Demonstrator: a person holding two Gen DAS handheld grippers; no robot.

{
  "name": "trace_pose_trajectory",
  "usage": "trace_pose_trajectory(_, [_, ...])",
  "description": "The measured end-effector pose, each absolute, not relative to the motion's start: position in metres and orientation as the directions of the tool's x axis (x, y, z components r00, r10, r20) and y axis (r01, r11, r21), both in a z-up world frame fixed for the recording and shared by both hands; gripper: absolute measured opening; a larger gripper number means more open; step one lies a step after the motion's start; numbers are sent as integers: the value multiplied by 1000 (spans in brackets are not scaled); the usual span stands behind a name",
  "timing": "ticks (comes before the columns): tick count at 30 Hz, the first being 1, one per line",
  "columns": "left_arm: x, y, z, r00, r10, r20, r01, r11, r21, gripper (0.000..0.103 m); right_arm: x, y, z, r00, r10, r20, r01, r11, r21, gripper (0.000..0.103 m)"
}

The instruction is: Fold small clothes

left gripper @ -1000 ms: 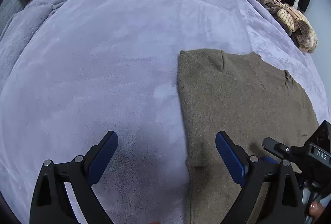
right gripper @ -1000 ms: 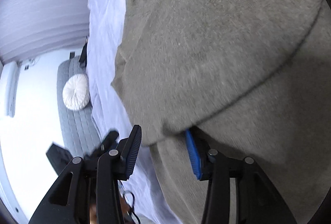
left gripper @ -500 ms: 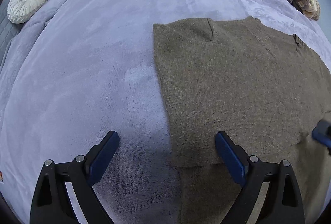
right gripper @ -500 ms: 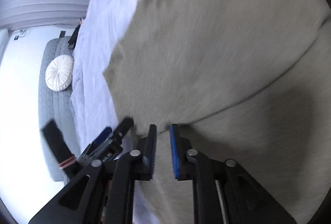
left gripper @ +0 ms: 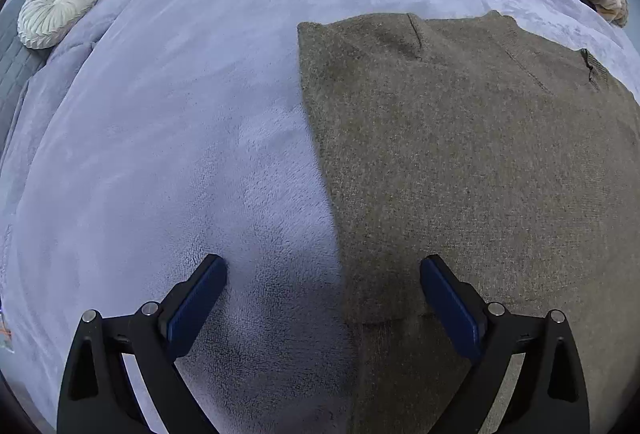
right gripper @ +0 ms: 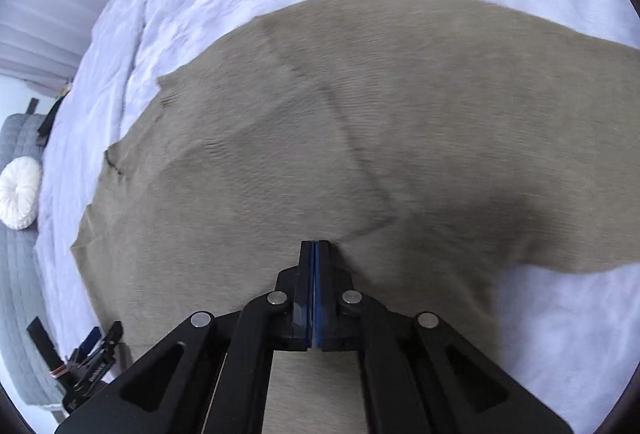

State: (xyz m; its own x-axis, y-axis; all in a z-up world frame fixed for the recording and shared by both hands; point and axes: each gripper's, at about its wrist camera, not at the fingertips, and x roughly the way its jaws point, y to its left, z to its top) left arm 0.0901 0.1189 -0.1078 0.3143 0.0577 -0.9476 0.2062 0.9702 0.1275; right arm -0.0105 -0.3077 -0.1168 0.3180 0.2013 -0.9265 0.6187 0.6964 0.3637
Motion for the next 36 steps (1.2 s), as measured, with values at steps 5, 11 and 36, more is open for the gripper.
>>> trace_pose_trajectory(5, [78, 108, -89, 297, 48, -954, 213, 970, 115, 99, -44, -330, -108, 353, 280, -893, 635, 629, 448, 21])
trace_pose_trajectory(11, [47, 82, -69, 277, -5, -961, 258, 964, 70, 99, -76, -318, -102, 370, 330, -868, 658, 567, 496, 45])
trace_pose_trajectory(36, [-35, -76, -66, 113, -90, -989, 464, 886, -27, 102, -195, -394, -89, 460, 286, -841, 751, 380, 540, 74])
